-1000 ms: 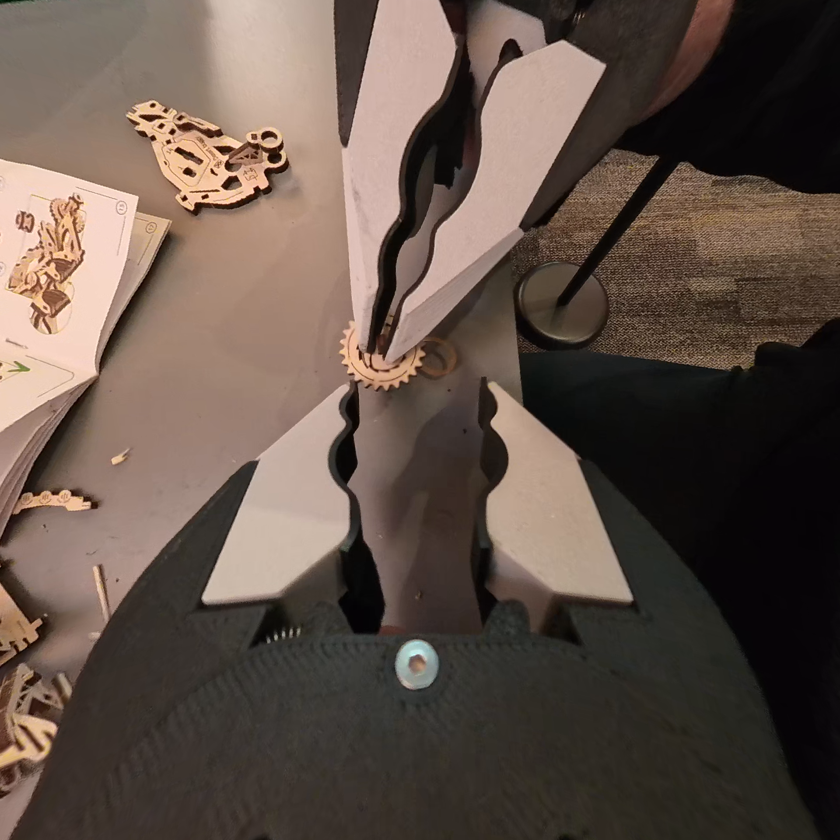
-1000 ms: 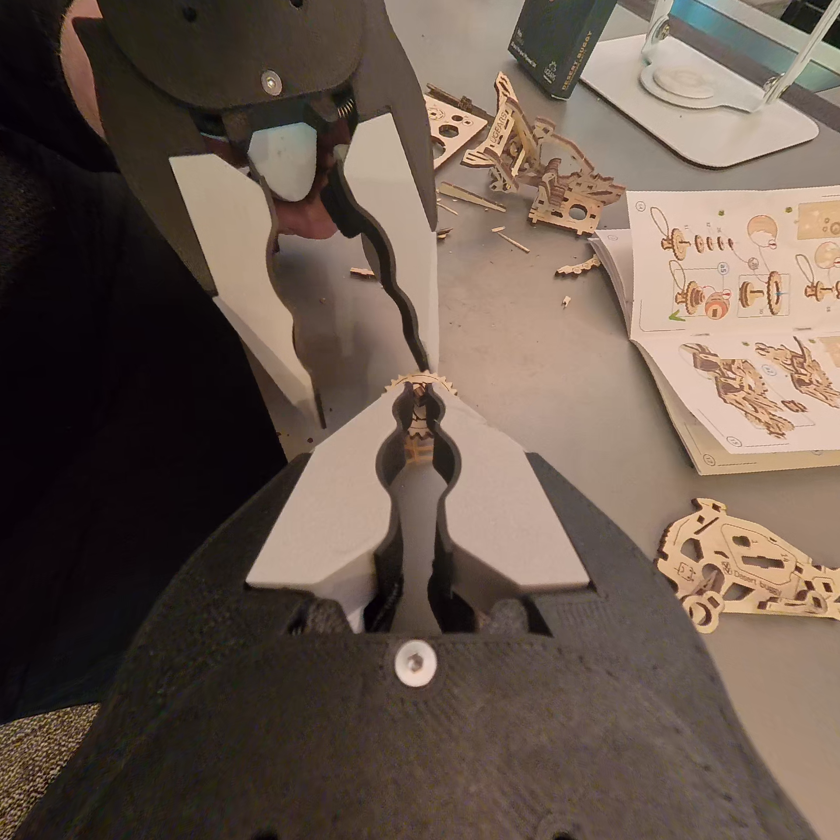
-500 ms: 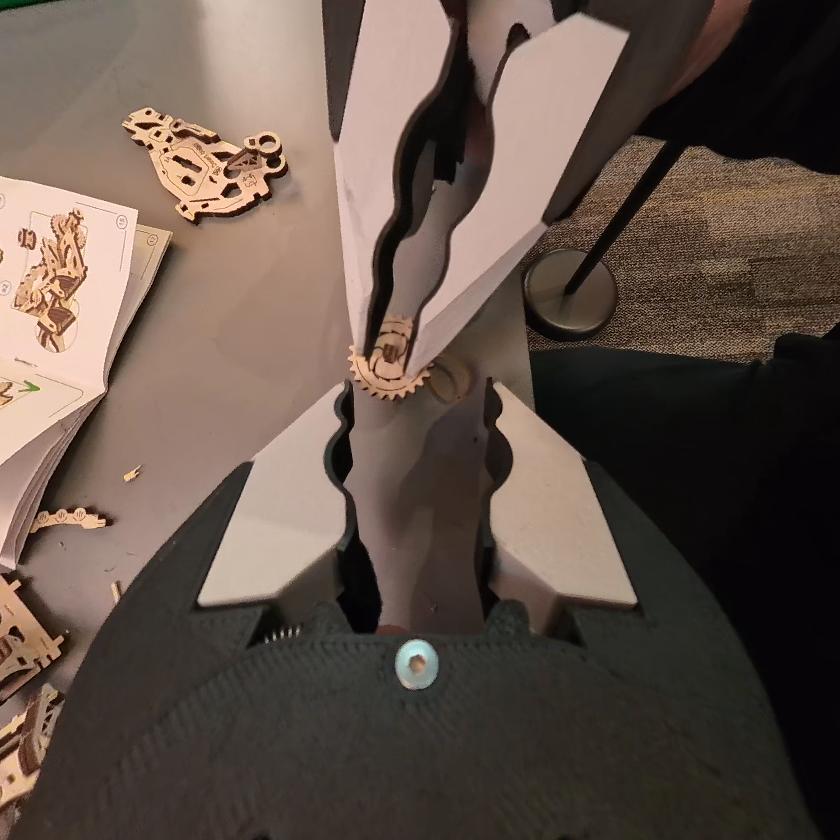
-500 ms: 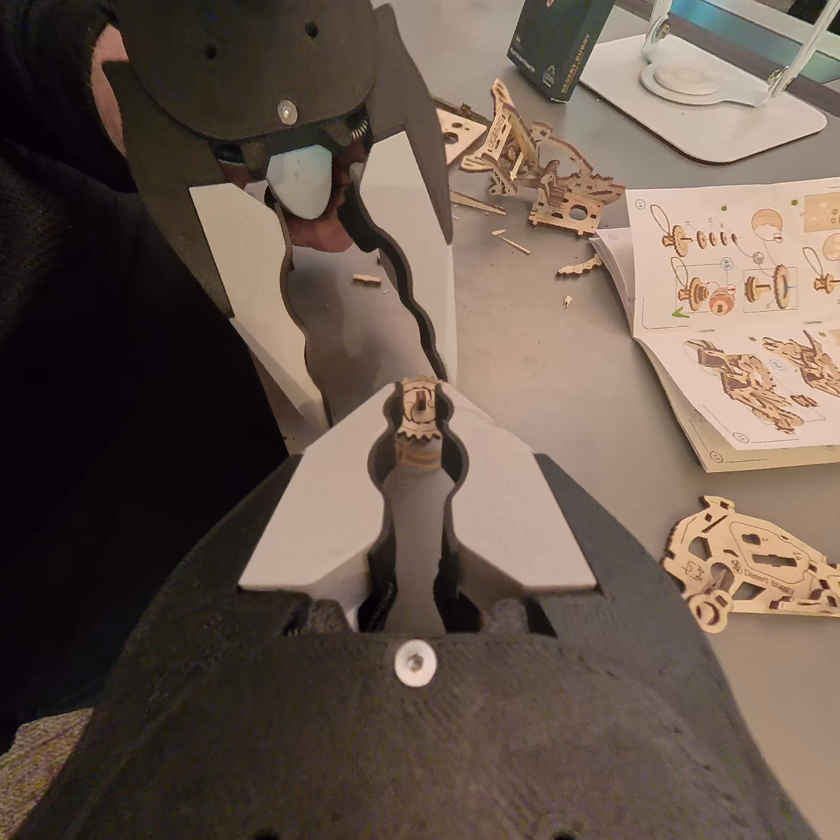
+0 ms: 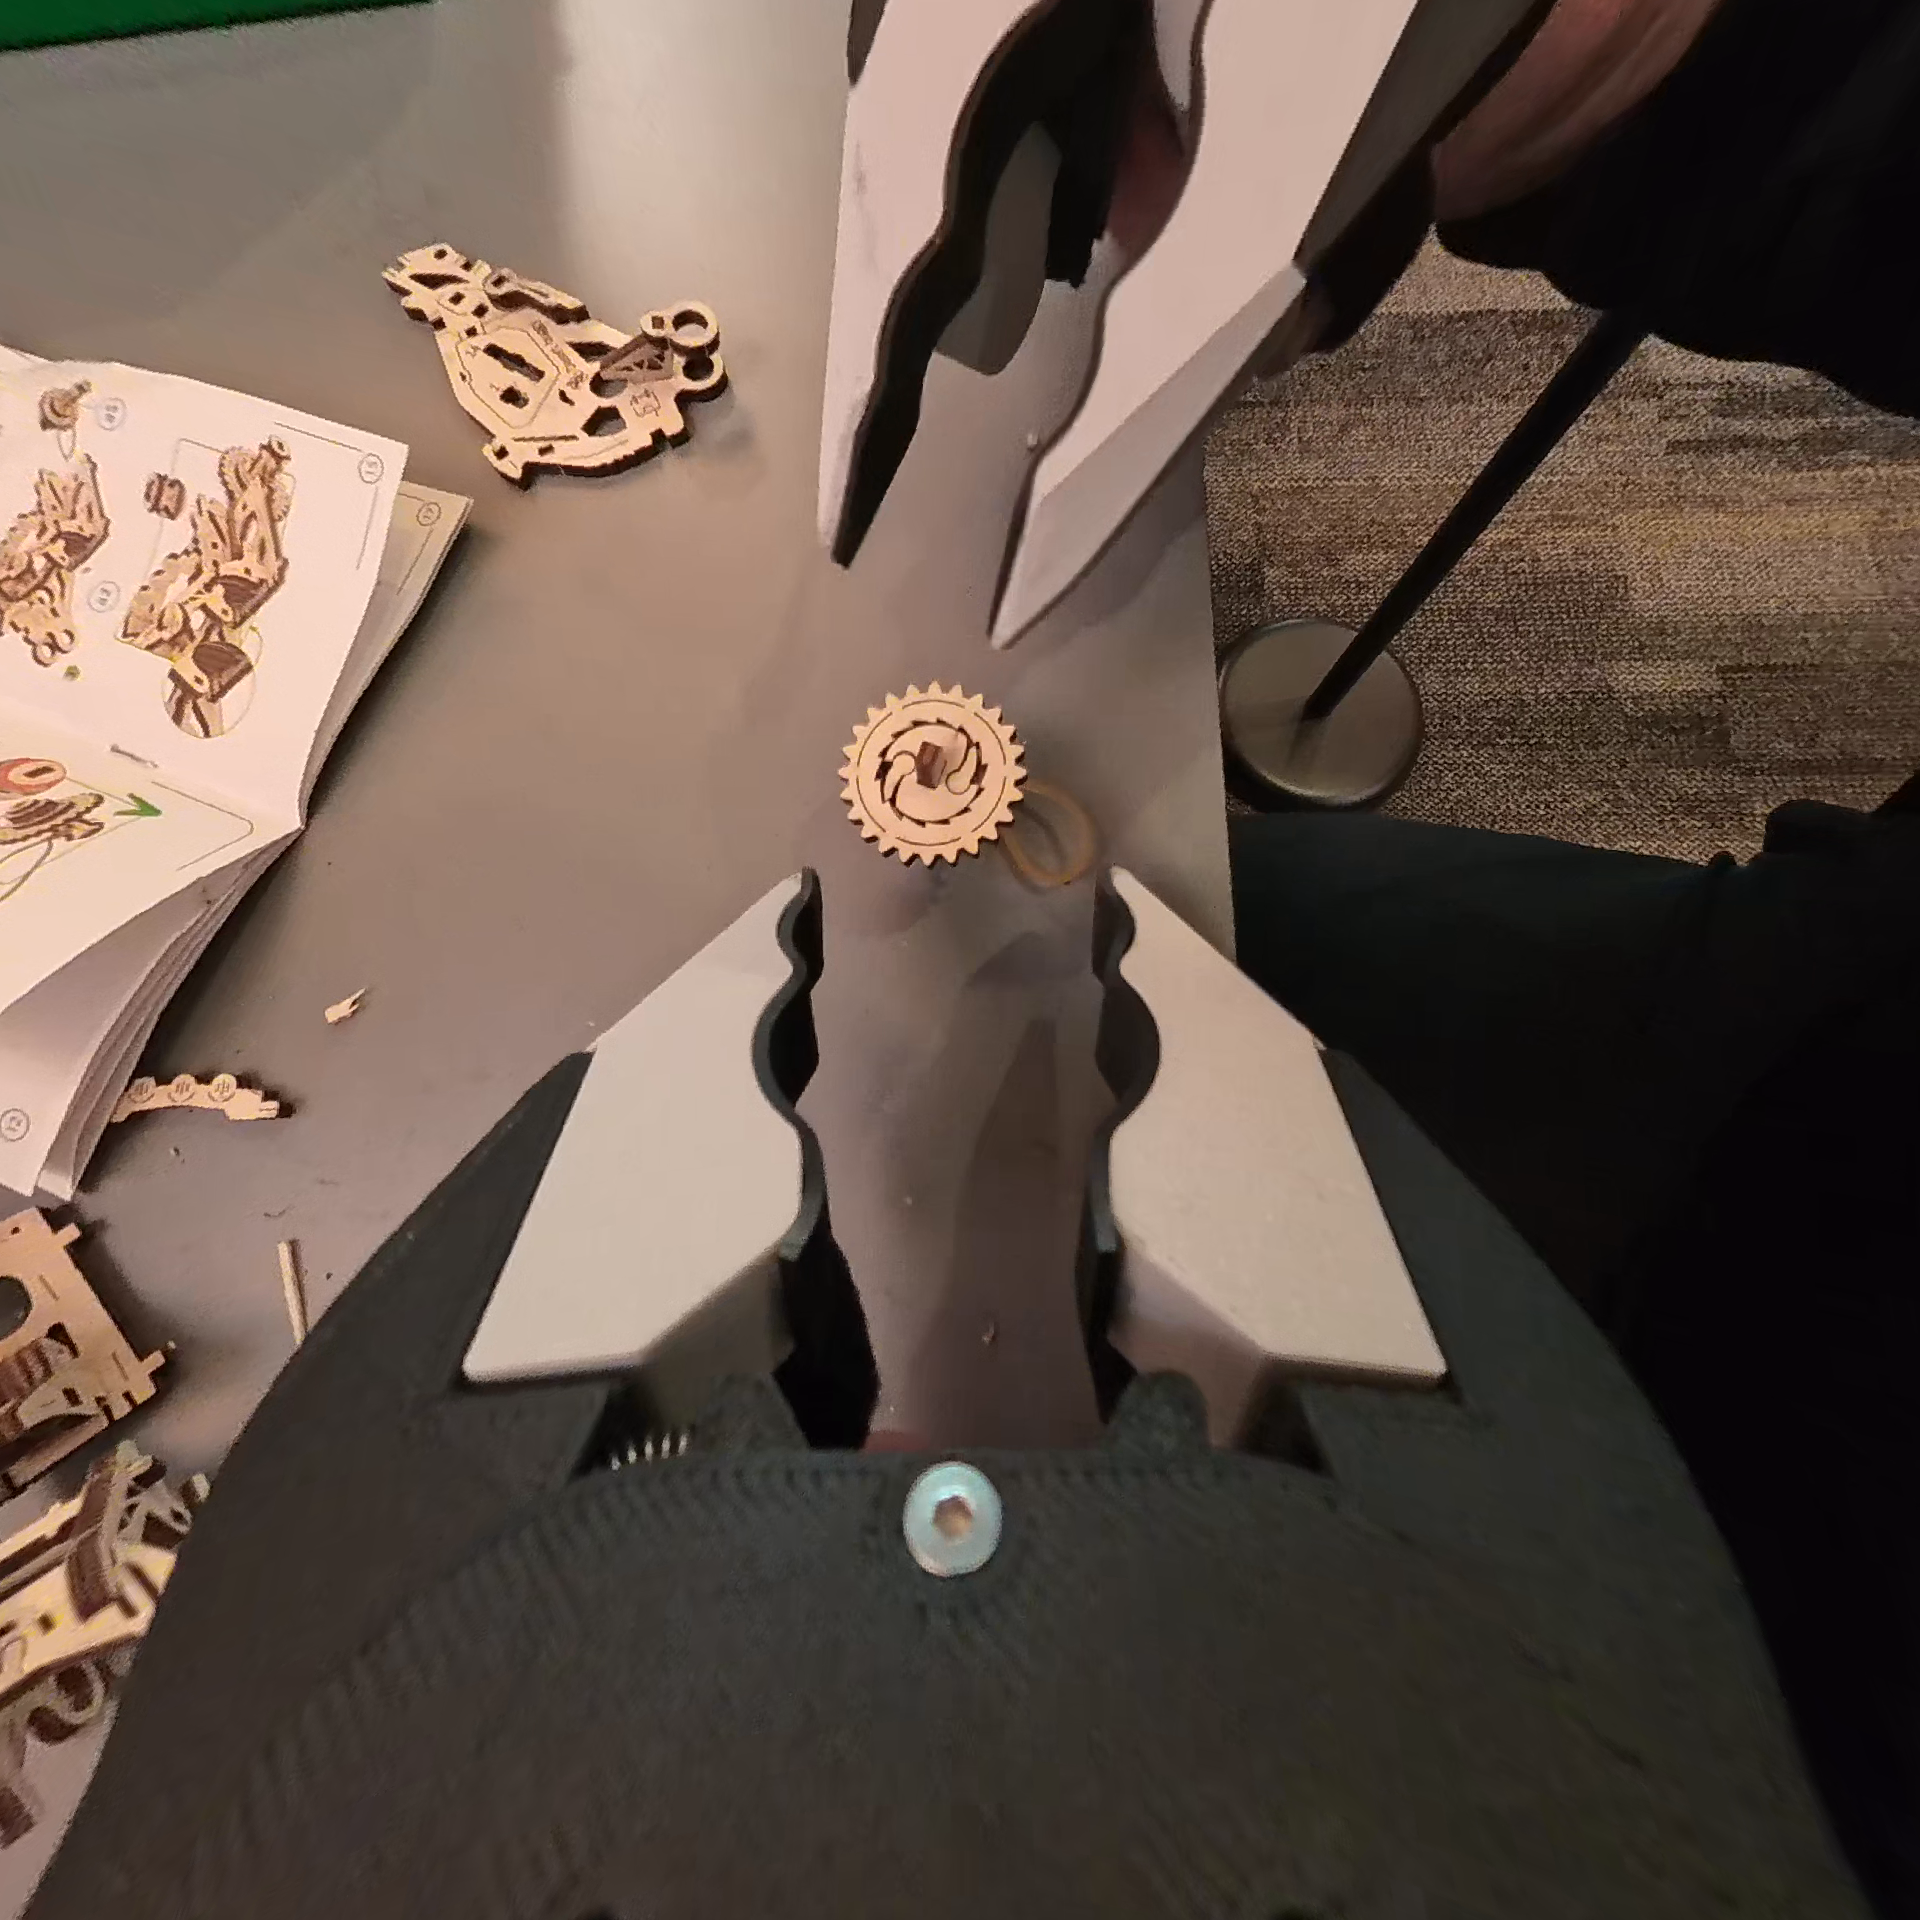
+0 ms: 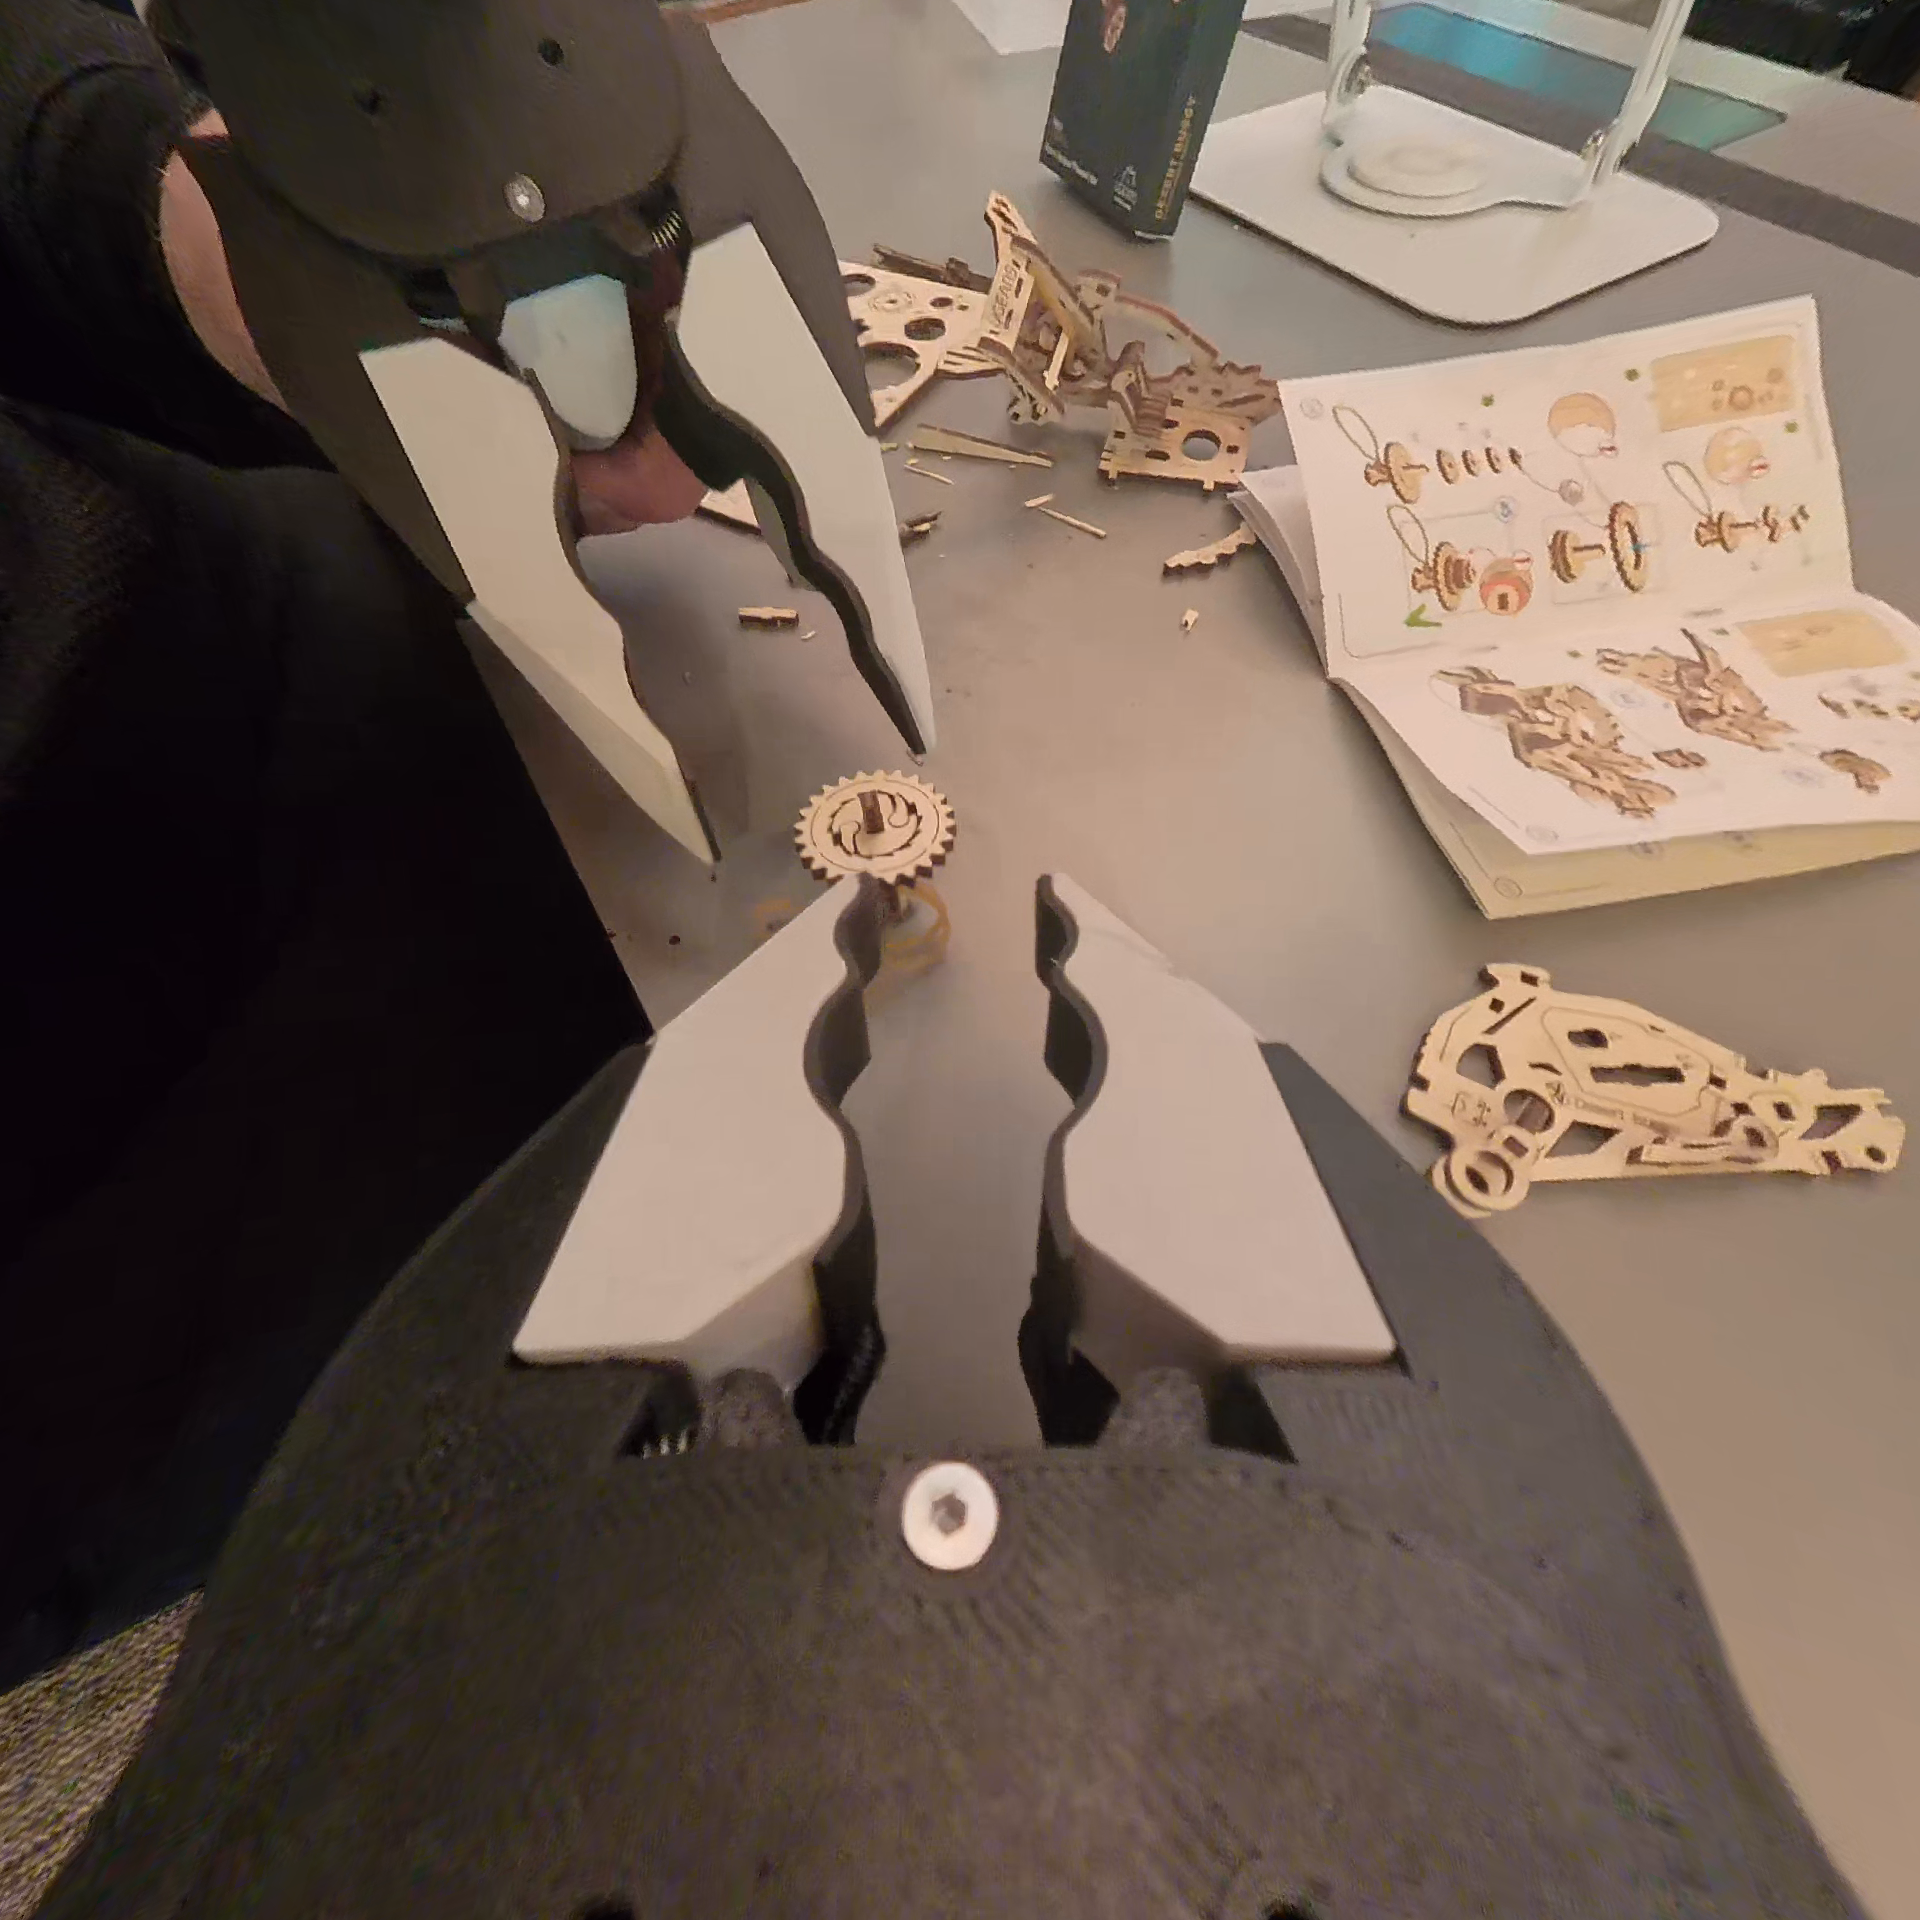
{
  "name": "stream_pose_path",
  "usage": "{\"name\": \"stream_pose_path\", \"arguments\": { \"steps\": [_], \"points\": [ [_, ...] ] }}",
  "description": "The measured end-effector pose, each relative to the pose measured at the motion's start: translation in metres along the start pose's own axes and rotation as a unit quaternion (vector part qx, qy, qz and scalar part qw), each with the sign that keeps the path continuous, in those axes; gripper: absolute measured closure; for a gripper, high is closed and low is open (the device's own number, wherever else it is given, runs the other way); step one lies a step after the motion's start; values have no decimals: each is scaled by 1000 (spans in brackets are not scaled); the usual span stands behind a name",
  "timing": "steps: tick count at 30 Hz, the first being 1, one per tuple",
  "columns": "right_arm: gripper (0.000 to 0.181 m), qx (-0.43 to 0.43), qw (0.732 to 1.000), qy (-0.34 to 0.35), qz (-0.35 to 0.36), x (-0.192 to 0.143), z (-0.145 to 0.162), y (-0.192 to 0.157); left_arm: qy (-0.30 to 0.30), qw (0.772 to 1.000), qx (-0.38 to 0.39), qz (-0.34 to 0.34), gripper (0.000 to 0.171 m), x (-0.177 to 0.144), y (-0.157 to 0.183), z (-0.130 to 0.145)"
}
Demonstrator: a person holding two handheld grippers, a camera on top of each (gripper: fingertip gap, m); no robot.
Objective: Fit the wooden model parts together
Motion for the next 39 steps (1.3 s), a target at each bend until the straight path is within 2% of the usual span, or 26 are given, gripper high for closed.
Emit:
{"name": "stream_pose_path", "arguments": {
  "steps": [3, 12, 18, 27, 39],
  "points": [
    [147, 11, 1000, -6, 4, 1, 4, 3, 2, 1000, 0, -3, 122, -1, 0, 0],
    [151, 63, 997, 49, 21, -10, 0, 17, -30, 999, -38, -7, 127, 0, 3, 27],
    [166, 53, 997, 54, 32, -11, 0, 16, 3, 998, -56, -14, 126, 1, 4, 27],
    [176, 53, 997, 58, 21, -11, 1, 15, 4, 998, -57, -20, 130, 2, 2, 27],
    [176, 70, 996, 58, 6, -10, 1, 16, 6, 998, -63, -17, 133, 3, 1, 26]
  ]
}}
Point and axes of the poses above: each gripper's, where its closed fingertips meet, x out along the fingers, z out of its underside, y = z × x across the jaws, the point moved 3 cm from there along -x, back along the fingers, and after that the axes turned 5 degrees about -z, right-handed, at the moved point
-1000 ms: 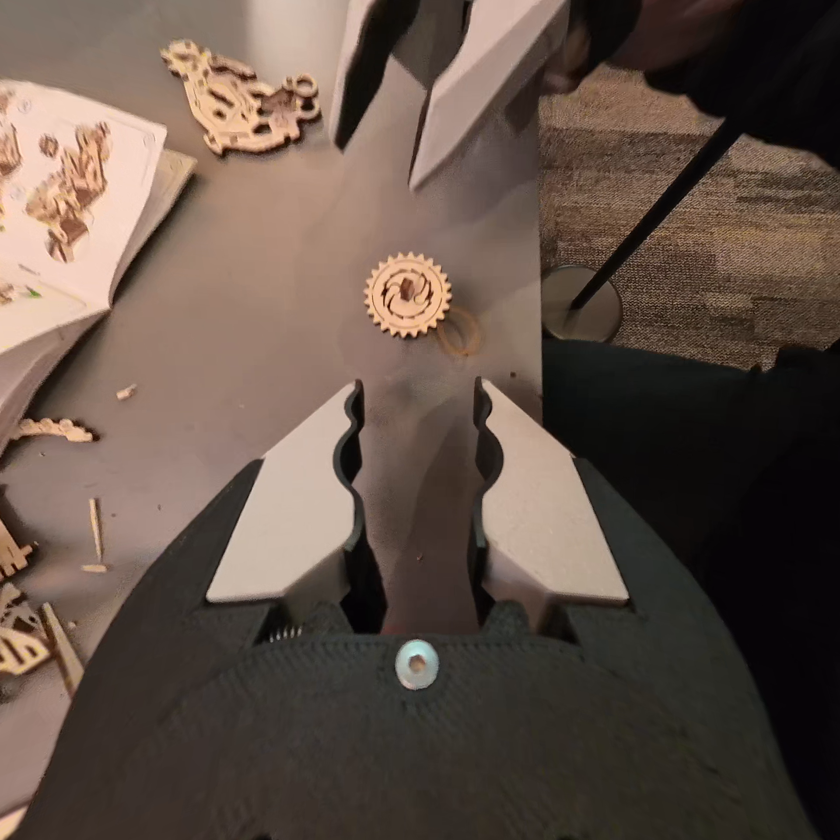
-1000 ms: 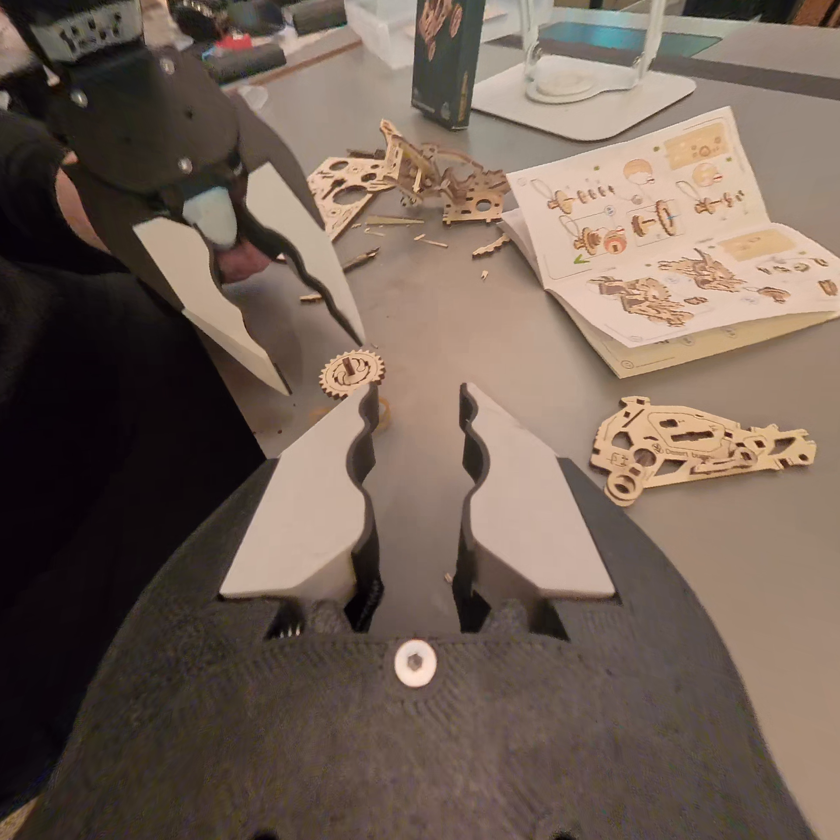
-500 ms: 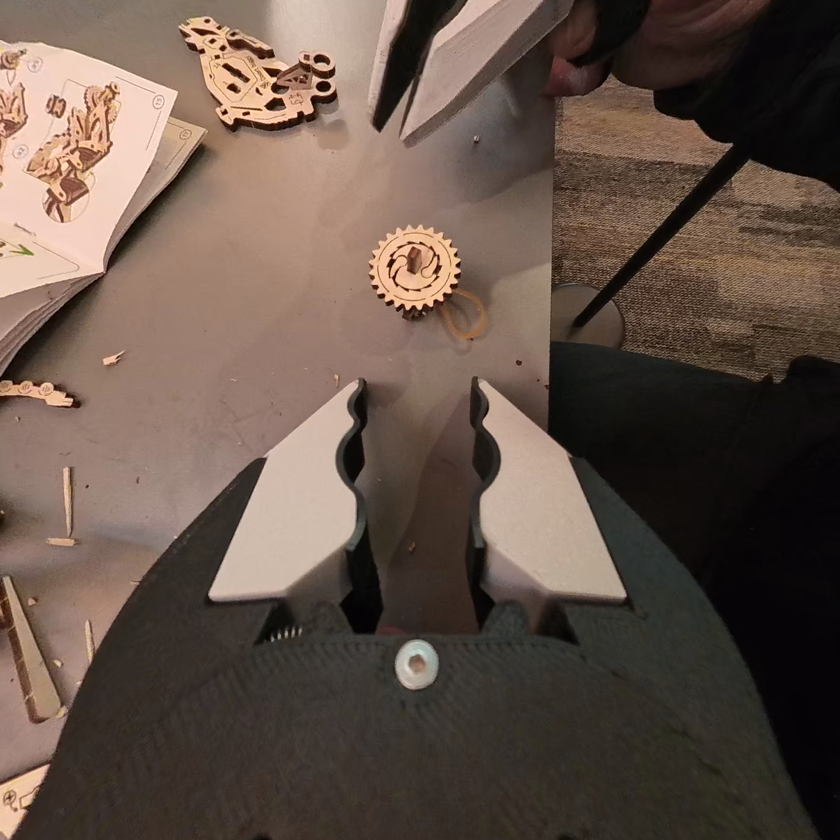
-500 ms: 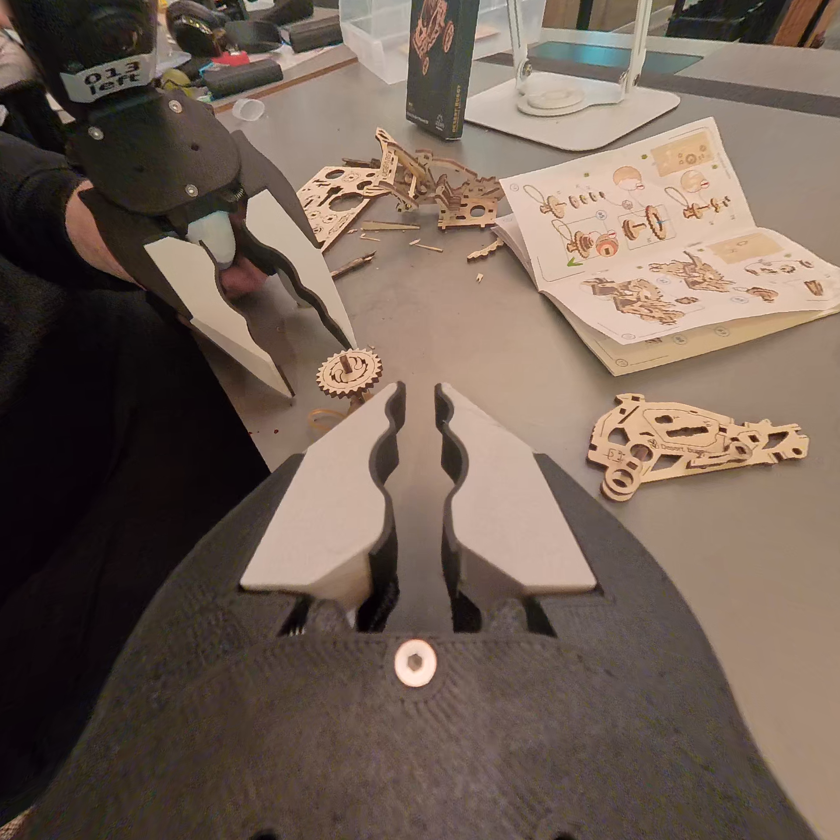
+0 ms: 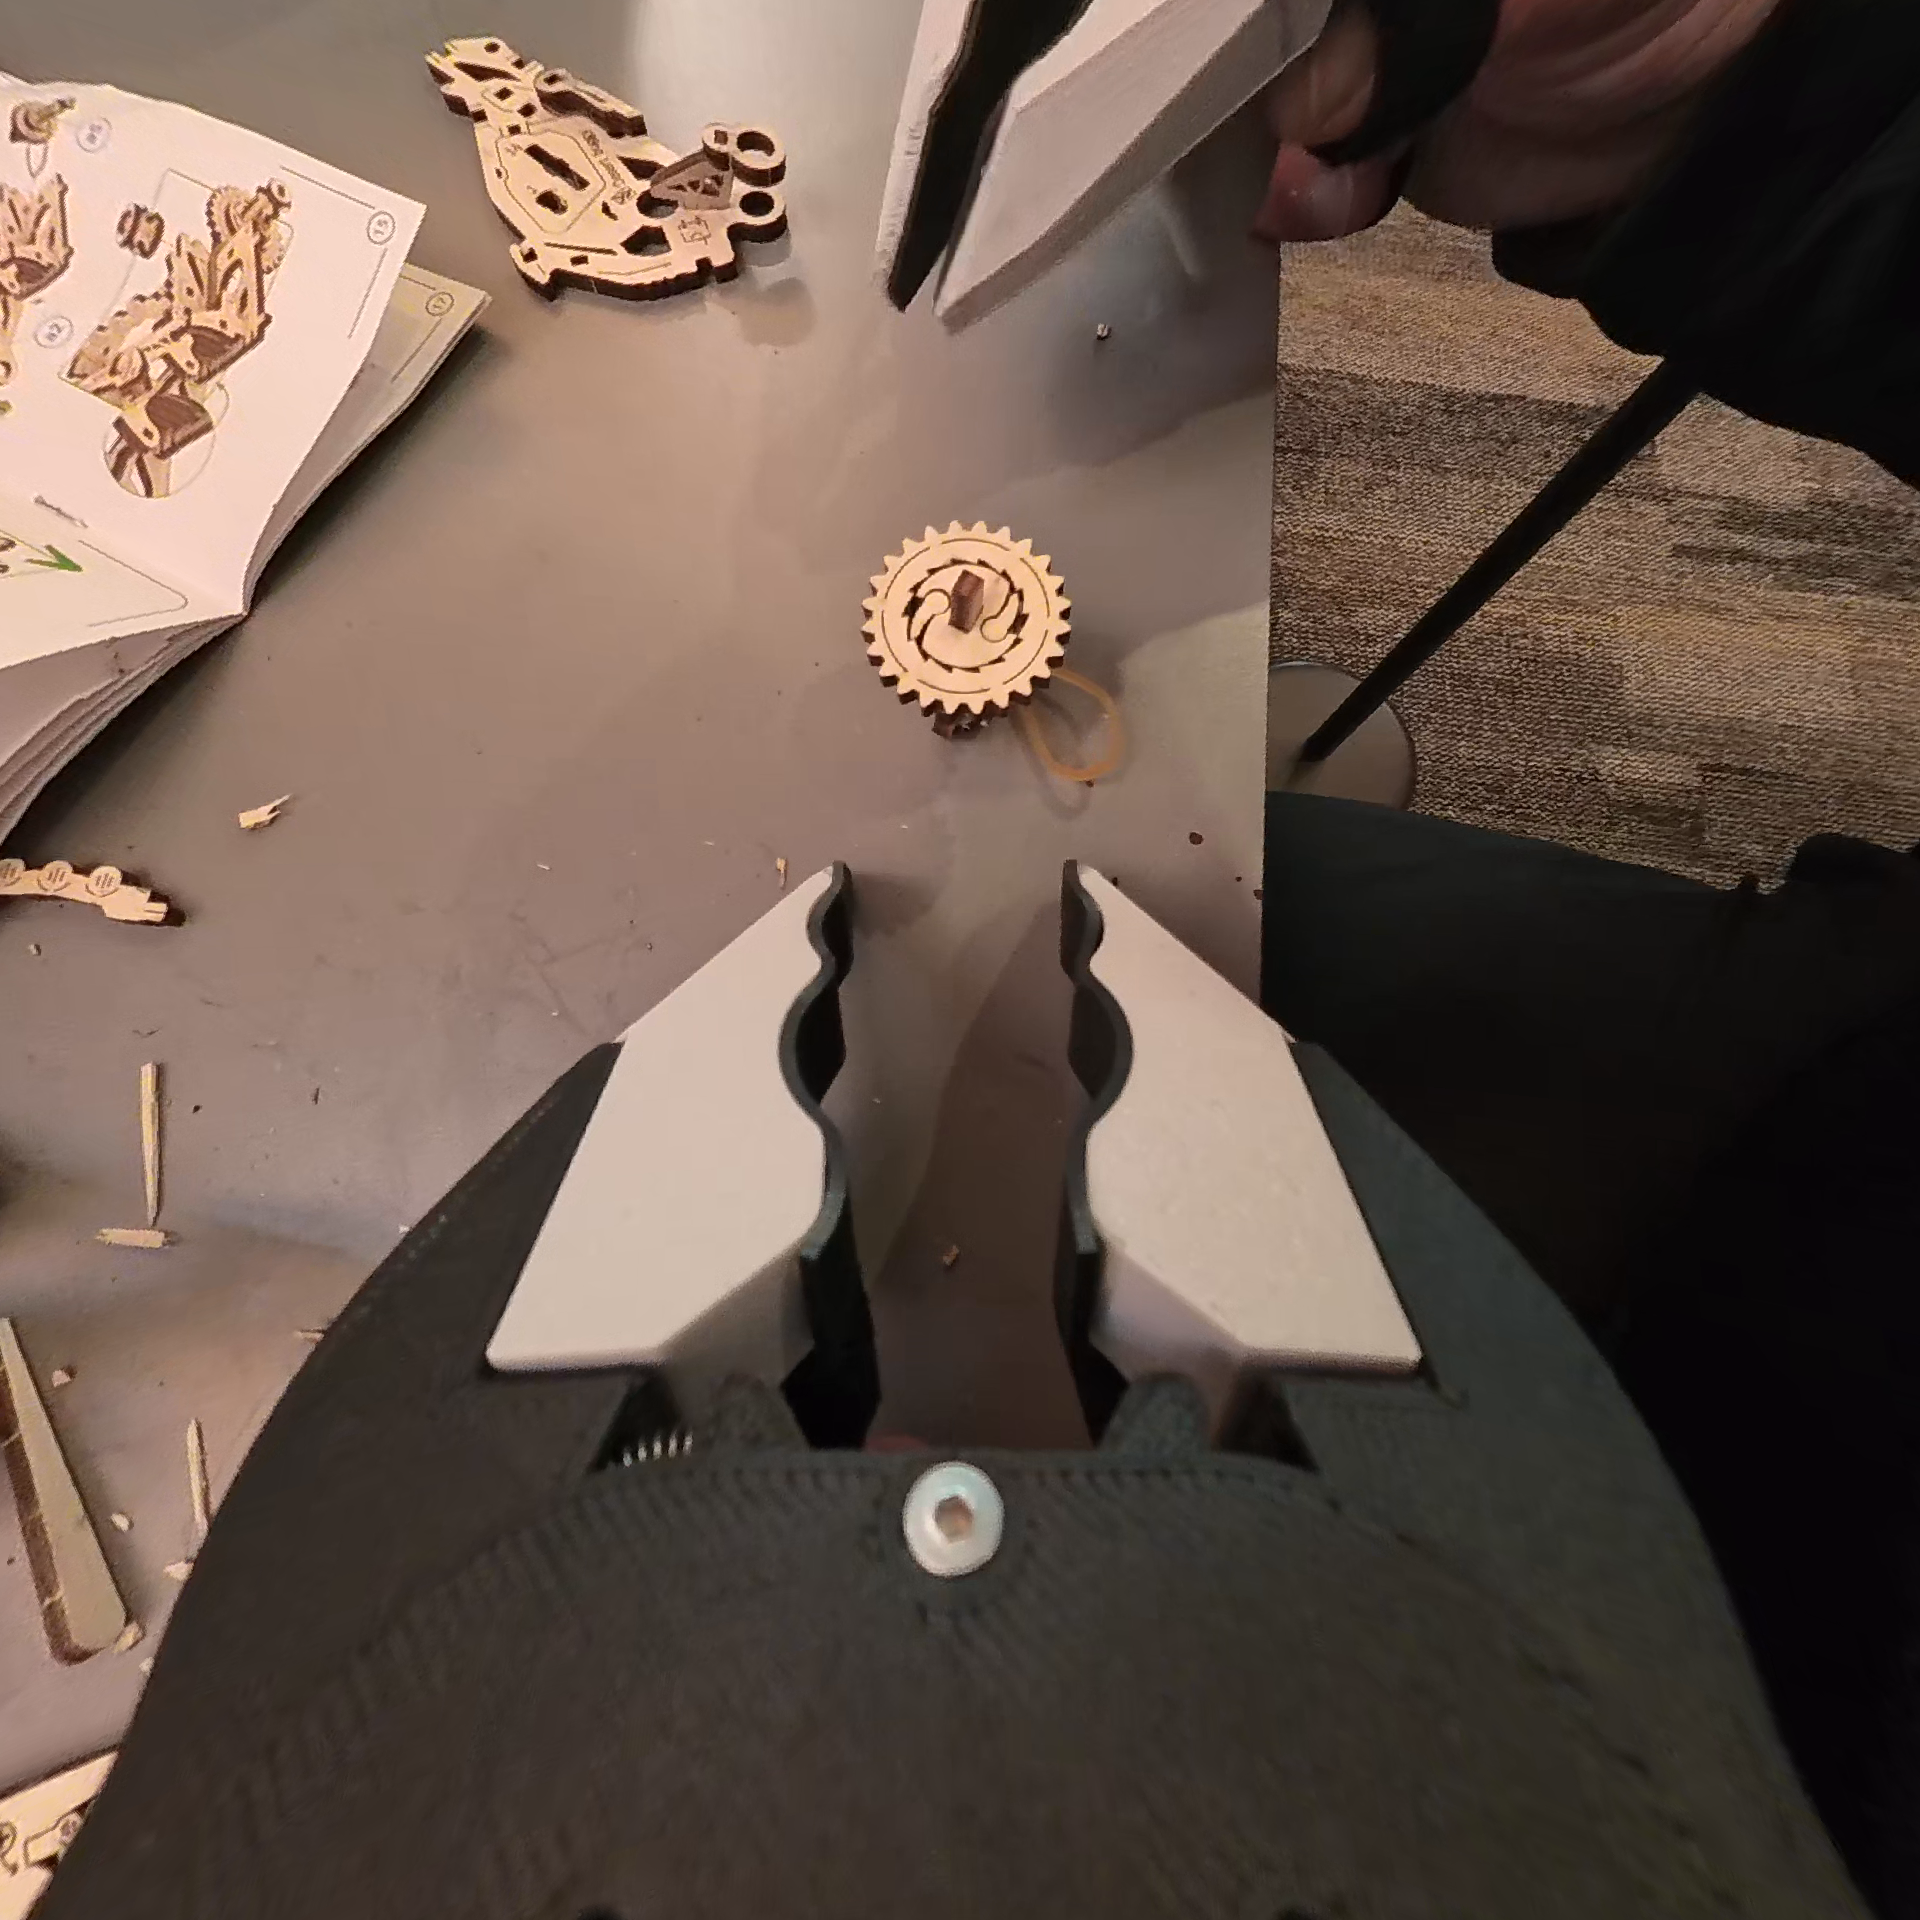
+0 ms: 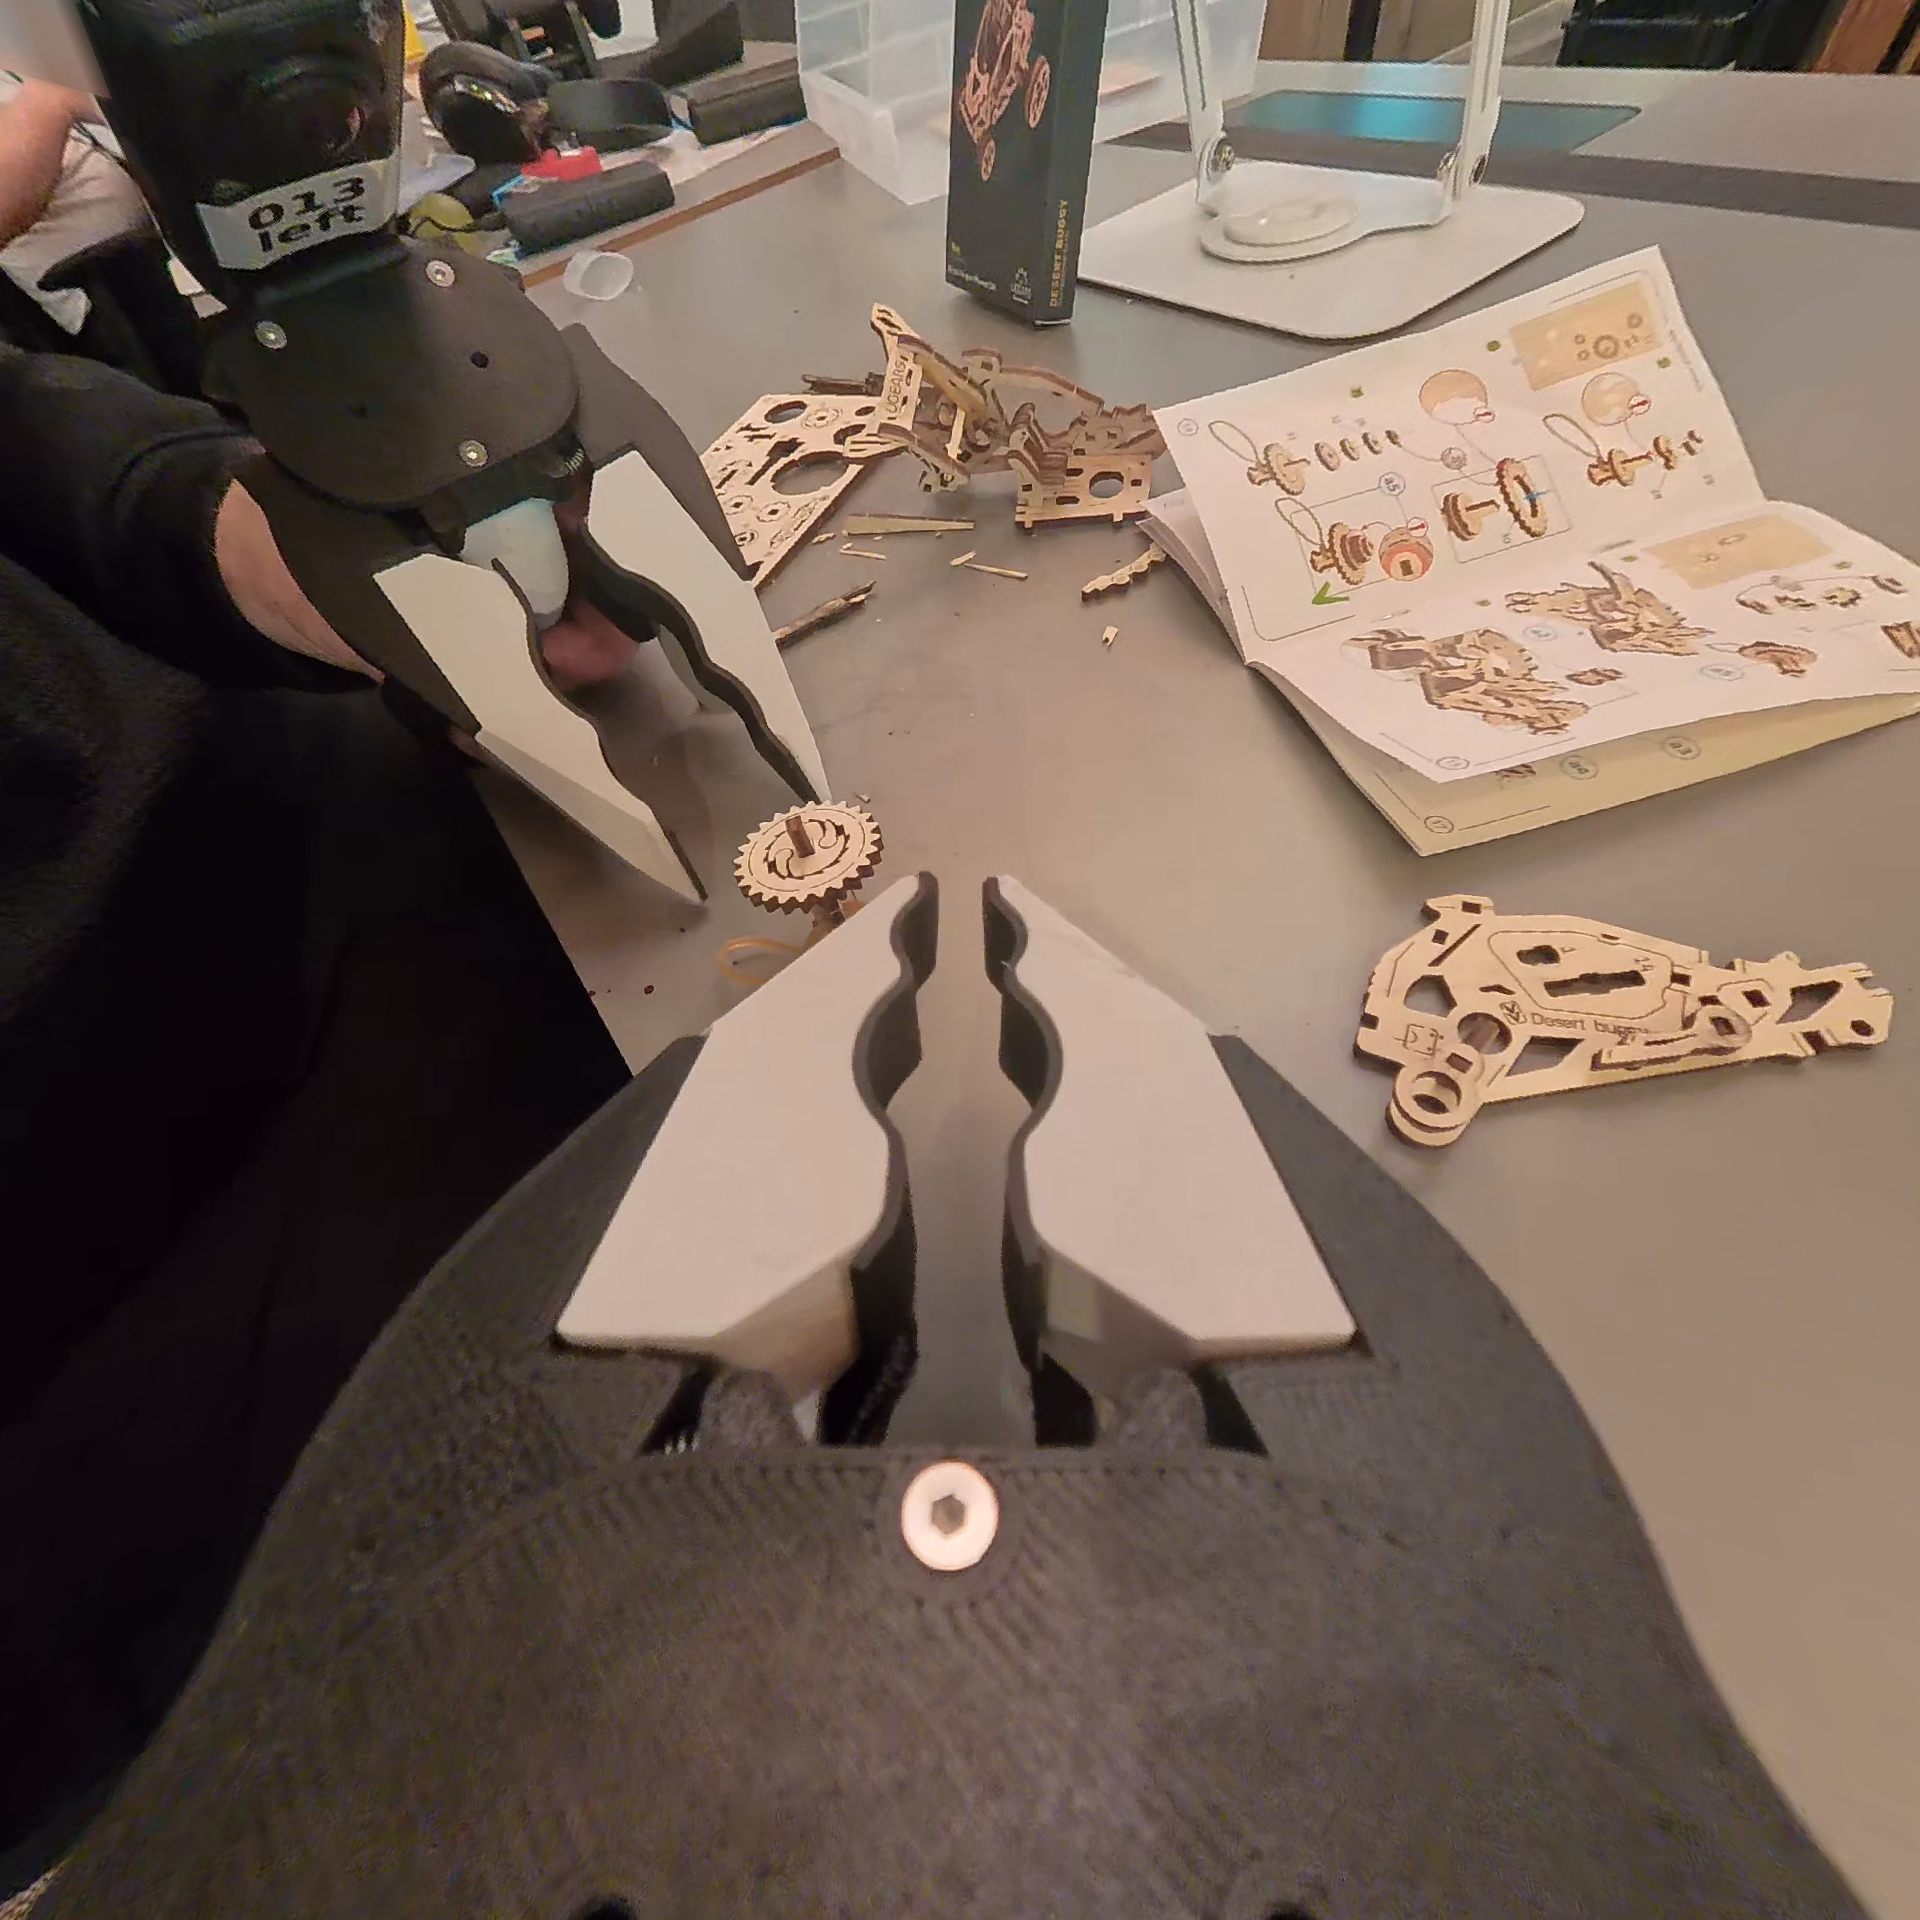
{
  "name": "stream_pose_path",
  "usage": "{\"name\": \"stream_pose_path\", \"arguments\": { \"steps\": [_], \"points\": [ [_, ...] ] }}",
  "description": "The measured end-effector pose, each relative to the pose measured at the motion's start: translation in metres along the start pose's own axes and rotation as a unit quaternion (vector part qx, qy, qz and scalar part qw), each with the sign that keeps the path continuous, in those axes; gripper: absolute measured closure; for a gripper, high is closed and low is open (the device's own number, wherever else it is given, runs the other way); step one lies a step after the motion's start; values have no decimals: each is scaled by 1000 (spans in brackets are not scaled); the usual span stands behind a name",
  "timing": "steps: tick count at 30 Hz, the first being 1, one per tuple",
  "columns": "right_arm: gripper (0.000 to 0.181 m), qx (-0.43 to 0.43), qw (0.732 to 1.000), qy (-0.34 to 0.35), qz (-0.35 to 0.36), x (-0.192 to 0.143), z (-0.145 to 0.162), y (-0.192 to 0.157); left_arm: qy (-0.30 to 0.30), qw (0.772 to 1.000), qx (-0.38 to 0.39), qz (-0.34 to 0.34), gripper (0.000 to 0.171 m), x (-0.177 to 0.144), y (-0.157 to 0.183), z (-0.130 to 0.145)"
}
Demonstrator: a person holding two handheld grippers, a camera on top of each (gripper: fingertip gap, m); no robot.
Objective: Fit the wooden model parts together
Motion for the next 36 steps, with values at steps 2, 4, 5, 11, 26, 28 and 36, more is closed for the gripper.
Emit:
{"name": "stream_pose_path", "arguments": {
  "steps": [2, 4, 5, 11, 26, 28, 36],
  "points": [
    [177, 1, 1000, 1, -1, 0, 0, 0, 0, 1000, 0, 0, 133, 0, 0, 0],
    [179, 0, 1000, 5, -1, -1, -1, 0, 1, 1000, -3, 3, 133, 0, 0, 0],
    [180, 0, 1000, 6, -1, -1, -1, 0, 1, 1000, -5, 5, 133, 0, 0, 0],
    [181, 3, 1000, 9, -1, -1, -1, 1, 2, 1000, -8, 11, 137, -1, 0, 0],
    [181, 3, 1000, 13, -3, -1, -2, 1, 2, 1000, -11, 13, 139, -3, -1, 2],
    [181, 4, 1000, 12, -2, -1, -2, 1, 2, 1000, -9, 17, 140, -4, 1, 3],
    [181, 3, 1000, 12, -2, -1, -2, 1, 2, 1000, 0, 14, 140, -6, 2, 4]
  ]
}}
Point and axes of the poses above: each gripper's, where its closed fingertips meet, x out along the fingers, z out of its underside, y = z × x across the jaws, the point moved 3 cm from there along -x, back along the fingers, and after that the axes turned 5 degrees about -z, right-handed, at the moved point
